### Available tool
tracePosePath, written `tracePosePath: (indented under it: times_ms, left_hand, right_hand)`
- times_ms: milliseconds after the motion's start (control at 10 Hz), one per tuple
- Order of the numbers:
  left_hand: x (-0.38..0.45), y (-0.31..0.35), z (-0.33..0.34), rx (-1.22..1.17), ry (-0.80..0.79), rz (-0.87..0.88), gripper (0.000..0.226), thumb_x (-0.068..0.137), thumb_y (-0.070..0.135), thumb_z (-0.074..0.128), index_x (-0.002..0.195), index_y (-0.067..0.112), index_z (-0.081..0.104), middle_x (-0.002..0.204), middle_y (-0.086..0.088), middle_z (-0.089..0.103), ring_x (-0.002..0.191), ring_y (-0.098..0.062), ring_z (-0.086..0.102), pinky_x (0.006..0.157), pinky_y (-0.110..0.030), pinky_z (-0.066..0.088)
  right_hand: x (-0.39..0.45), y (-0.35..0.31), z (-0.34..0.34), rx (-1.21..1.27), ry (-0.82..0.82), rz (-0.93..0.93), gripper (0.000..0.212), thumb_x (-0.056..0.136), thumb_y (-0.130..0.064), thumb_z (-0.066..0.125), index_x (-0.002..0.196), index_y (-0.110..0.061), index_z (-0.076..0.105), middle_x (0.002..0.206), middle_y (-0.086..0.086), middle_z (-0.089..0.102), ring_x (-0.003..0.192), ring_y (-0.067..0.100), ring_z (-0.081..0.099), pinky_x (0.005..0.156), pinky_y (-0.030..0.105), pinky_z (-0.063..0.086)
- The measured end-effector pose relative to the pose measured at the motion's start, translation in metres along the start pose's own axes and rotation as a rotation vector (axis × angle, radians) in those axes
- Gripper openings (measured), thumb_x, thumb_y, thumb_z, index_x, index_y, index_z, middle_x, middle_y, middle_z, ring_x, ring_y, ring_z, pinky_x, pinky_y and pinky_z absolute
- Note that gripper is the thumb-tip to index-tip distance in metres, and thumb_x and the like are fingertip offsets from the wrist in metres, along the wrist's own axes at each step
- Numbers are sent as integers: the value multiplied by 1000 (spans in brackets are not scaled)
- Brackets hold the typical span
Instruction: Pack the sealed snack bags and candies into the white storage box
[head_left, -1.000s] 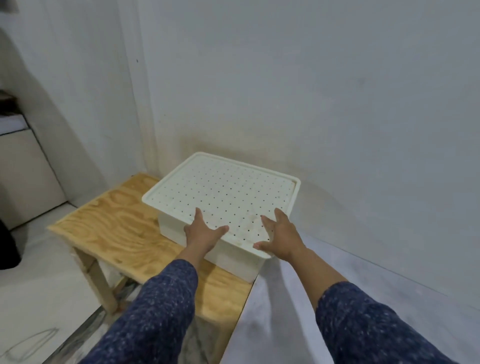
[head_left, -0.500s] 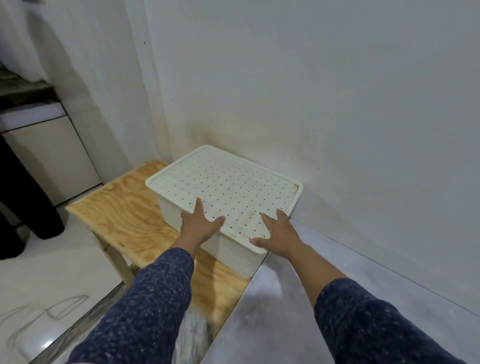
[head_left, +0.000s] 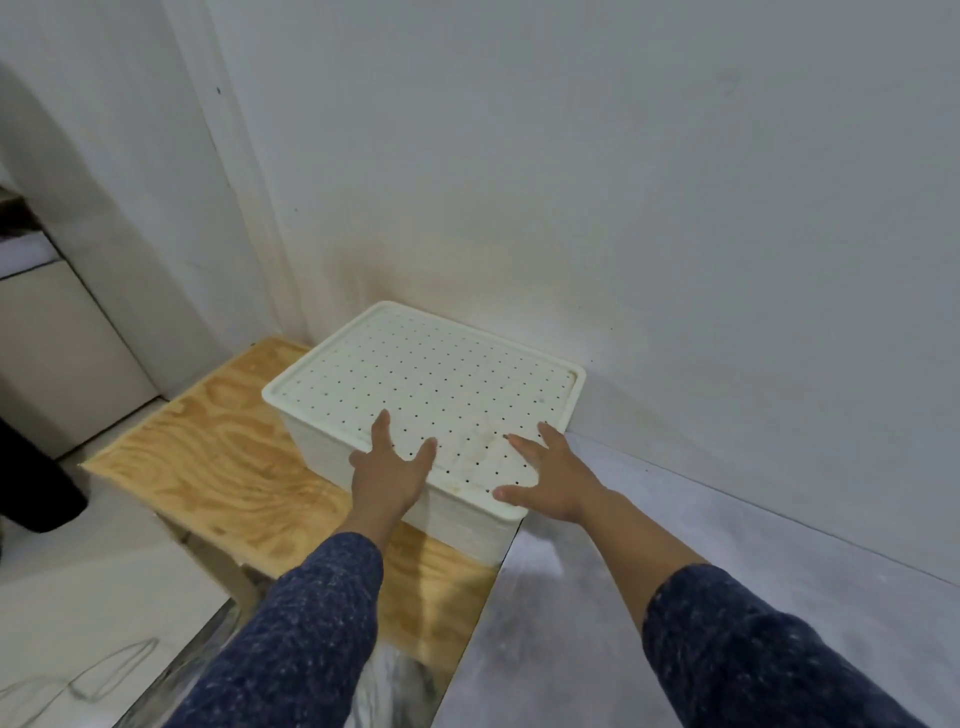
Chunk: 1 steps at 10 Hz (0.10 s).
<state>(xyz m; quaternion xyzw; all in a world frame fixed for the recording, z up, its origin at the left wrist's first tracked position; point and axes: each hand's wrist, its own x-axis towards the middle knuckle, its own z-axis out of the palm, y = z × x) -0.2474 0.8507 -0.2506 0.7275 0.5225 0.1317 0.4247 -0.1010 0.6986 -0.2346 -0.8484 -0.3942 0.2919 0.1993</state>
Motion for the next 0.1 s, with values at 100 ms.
tracePosePath:
  times_ms: [100]
  left_hand:
    - [-24, -31, 6, -137, 175, 183, 65, 95, 53, 36, 149, 30, 9, 136, -16, 37, 104, -28, 47, 87, -33, 38]
  right_hand:
    - [-22, 2, 23, 63, 146, -42, 72, 87, -52, 56, 149, -34, 23, 161, -9, -2, 147, 12, 15, 113, 28, 25]
